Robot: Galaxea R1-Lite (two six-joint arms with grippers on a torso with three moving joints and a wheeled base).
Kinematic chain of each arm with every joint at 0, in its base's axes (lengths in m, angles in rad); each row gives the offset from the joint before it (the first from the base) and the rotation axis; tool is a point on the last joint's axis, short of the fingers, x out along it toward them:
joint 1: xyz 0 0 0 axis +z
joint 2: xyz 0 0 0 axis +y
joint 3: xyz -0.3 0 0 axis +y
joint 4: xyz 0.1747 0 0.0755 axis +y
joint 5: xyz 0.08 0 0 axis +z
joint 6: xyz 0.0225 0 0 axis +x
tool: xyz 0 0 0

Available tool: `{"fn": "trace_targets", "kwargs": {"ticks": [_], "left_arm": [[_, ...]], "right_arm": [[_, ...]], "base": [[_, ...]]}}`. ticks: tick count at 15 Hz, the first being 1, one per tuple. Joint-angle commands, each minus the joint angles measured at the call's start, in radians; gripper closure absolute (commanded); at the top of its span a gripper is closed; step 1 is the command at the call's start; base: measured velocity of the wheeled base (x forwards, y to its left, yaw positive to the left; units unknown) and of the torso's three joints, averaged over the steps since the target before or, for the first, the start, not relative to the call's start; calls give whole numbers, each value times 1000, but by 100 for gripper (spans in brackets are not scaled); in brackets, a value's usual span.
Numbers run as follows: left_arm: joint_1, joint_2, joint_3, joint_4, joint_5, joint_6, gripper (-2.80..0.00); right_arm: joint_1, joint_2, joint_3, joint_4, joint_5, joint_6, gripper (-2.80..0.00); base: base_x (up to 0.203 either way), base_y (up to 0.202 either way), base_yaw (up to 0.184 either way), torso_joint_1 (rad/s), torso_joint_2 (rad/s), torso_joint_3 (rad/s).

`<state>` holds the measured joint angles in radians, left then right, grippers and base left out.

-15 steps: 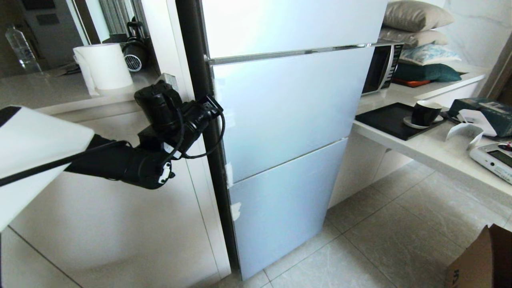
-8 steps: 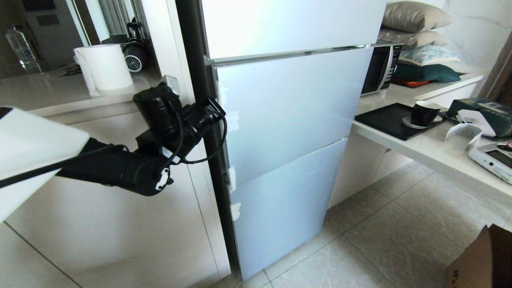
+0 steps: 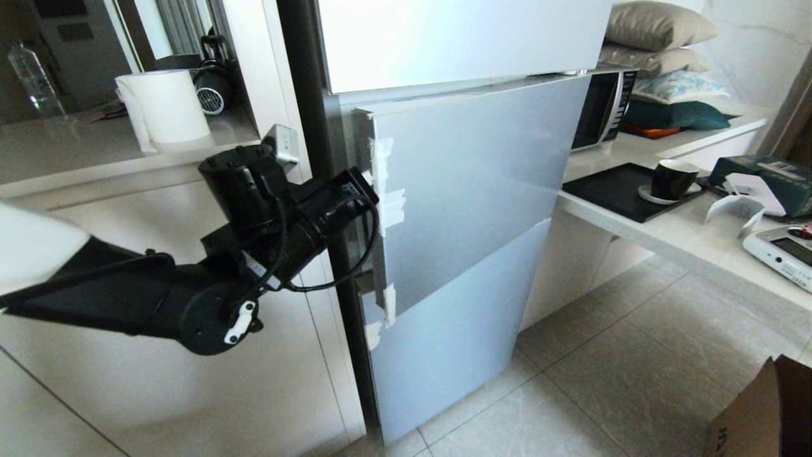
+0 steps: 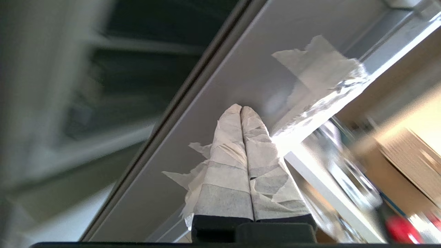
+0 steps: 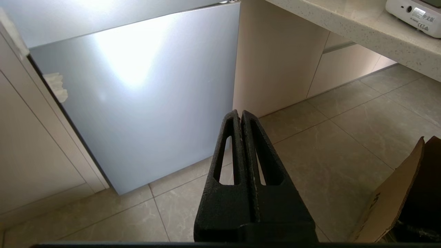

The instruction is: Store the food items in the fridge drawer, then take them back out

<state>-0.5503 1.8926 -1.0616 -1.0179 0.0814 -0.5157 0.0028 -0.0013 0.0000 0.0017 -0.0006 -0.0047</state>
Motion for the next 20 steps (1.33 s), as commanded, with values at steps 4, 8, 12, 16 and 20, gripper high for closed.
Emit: {"fn": "trace_targets", "kwargs": {"ticks": [4, 8, 12, 16, 20], "left_arm": [[-181, -190, 193, -7, -3, -3, 0], [-258, -356, 351, -7, 2, 1, 0], [-193, -556, 404, 60, 49, 181, 0], [-57, -873, 407, 288, 83, 428, 0], [258, -1133, 464, 558, 130, 476, 0]], "right_arm": [[0, 0, 0, 0, 1, -1, 0], [0, 0, 0, 0, -1, 0, 0], [0, 0, 0, 0, 1, 0, 0], [0, 0, 0, 0, -1, 0, 0], [0, 0, 0, 0, 1, 0, 0]], "base": [[0, 0, 0, 0, 0, 0], [0, 0, 0, 0, 0, 0], [0, 0, 0, 0, 0, 0], [0, 0, 0, 0, 0, 0], [0, 0, 0, 0, 0, 0]]}}
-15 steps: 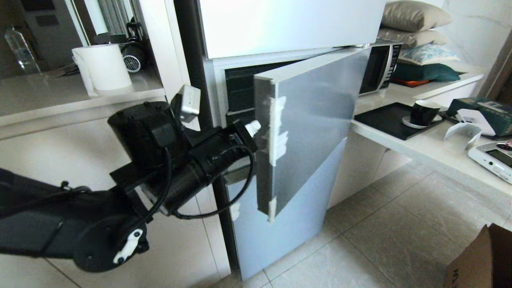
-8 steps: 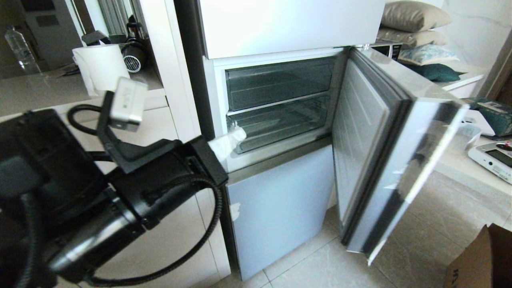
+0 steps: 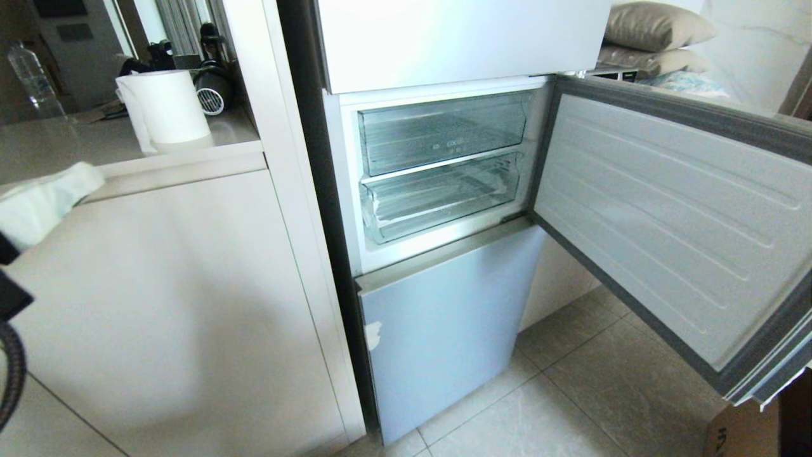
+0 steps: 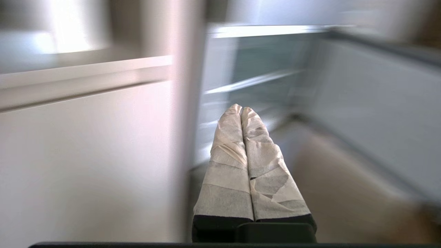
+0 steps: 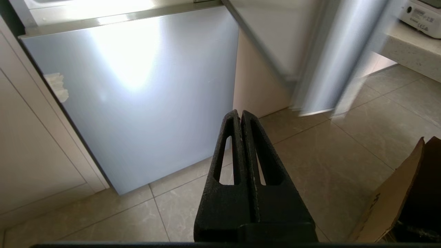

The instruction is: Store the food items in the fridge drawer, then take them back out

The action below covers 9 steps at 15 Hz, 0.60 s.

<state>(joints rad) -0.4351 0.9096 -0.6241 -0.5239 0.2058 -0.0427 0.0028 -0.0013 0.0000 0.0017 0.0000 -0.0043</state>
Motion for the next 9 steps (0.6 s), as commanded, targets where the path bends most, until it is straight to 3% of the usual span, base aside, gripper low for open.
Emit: {"fn": "trace_targets", "kwargs": {"ticks": [1, 2, 4, 7, 9], "left_arm": [[269, -198, 60, 101, 10, 8, 0], [374, -259, 112, 132, 13, 16, 0], [462, -357, 262, 171, 15, 47, 0], [461, -464, 443, 195, -7, 69, 0], [457, -557, 496, 251, -72, 72, 0]], "right_arm": [[0, 0, 0, 0, 0, 0, 0], [0, 0, 0, 0, 0, -1, 0], [0, 0, 0, 0, 0, 0, 0], [0, 0, 0, 0, 0, 0, 0], [0, 0, 0, 0, -1, -1, 0]], "base": [[0, 0, 0, 0, 0, 0], [0, 0, 0, 0, 0, 0], [0, 0, 0, 0, 0, 0], [0, 0, 0, 0, 0, 0], [0, 0, 0, 0, 0, 0]]}}
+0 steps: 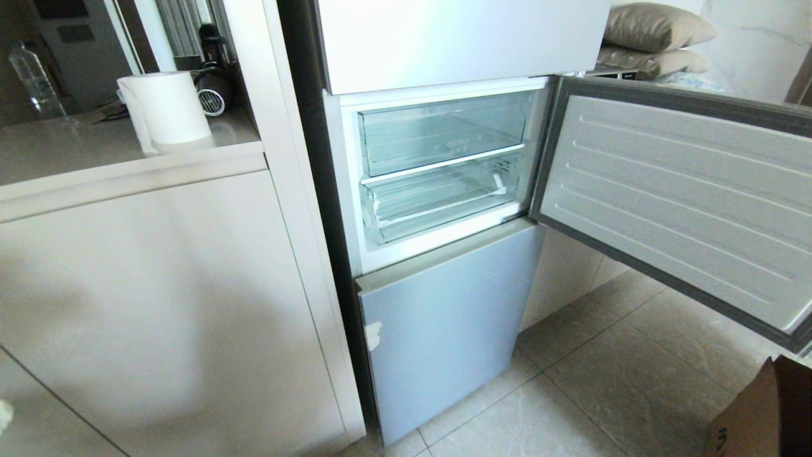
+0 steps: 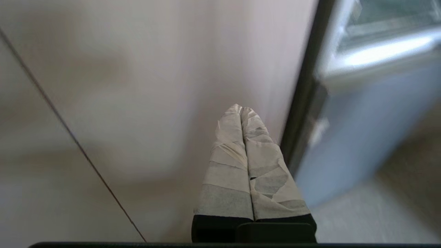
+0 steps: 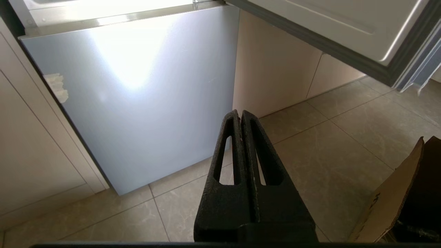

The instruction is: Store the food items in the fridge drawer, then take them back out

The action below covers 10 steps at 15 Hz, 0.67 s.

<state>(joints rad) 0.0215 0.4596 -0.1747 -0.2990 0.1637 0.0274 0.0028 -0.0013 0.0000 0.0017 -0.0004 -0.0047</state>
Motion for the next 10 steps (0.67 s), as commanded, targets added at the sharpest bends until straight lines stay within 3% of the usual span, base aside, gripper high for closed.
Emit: {"fn": "trace_targets", "kwargs": {"ticks": [1, 3, 6, 8, 10], "left_arm": [[0, -165, 55, 77, -74, 3, 0], [-3, -297, 62, 263, -159, 28, 0], [-11, -452, 68, 487, -208, 91, 0], [-12, -458, 74, 482, -259, 114, 0], [-12, -457, 85, 478, -192, 96, 0]], "right_arm": [[0, 0, 0, 0, 0, 0, 0], [0, 0, 0, 0, 0, 0, 0], [0, 0, 0, 0, 0, 0, 0], [0, 0, 0, 0, 0, 0, 0], [0, 0, 0, 0, -1, 2, 0]], "base": [[0, 0, 0, 0, 0, 0], [0, 0, 0, 0, 0, 0], [0, 0, 0, 0, 0, 0], [0, 0, 0, 0, 0, 0], [0, 0, 0, 0, 0, 0]]}}
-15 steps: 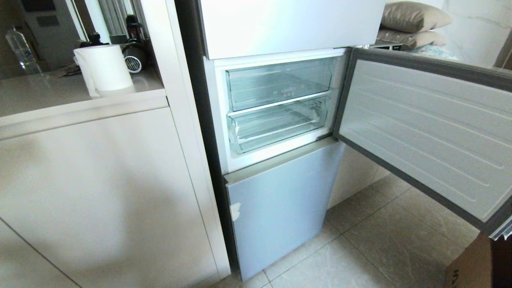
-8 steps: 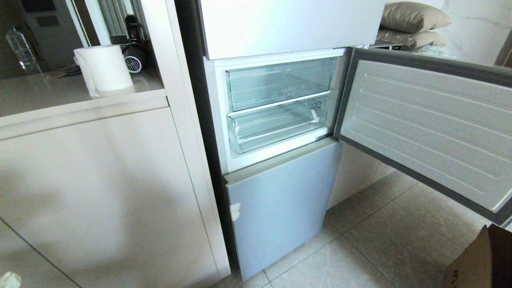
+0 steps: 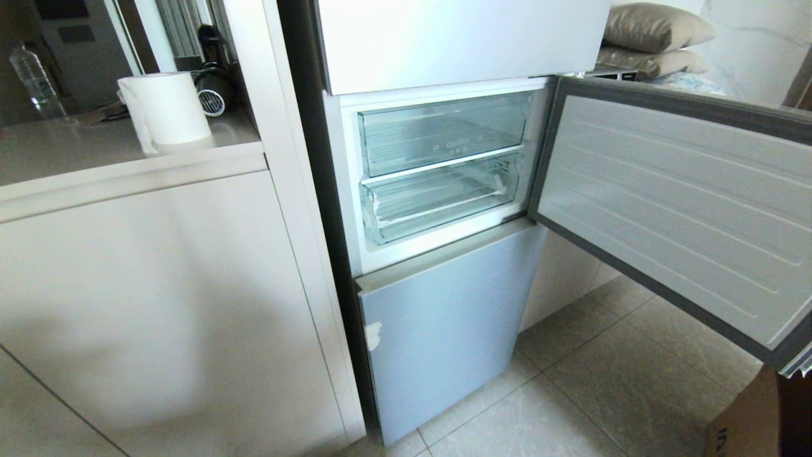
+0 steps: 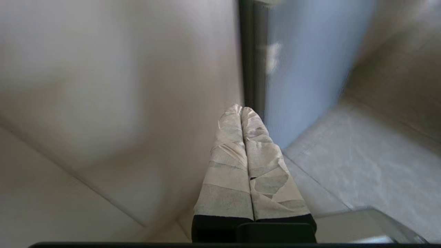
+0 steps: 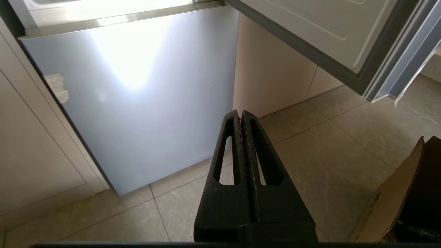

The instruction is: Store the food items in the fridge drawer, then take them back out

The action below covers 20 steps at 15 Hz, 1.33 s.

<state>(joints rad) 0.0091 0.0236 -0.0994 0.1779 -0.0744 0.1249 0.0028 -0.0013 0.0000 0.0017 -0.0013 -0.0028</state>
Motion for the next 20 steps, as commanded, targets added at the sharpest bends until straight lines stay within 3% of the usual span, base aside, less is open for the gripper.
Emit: {"fn": "trace_targets", "kwargs": {"ticks": [1, 5, 16, 20], "left_arm": [[0, -21, 28, -7, 67, 6, 0], [0, -22, 44, -26, 65, -1, 0], [0, -22, 44, -25, 65, -1, 0], [0, -22, 44, -24, 65, -1, 0]], "right_arm": [[0, 0, 0, 0, 0, 0, 0], [0, 0, 0, 0, 0, 1, 0], [0, 0, 0, 0, 0, 0, 0], [0, 0, 0, 0, 1, -13, 0]], "base": [[0, 0, 0, 0, 0, 0], [0, -1, 20, 3, 3, 0], [0, -8, 173, 1, 3, 3], [-2, -5, 58, 2, 2, 1]]}}
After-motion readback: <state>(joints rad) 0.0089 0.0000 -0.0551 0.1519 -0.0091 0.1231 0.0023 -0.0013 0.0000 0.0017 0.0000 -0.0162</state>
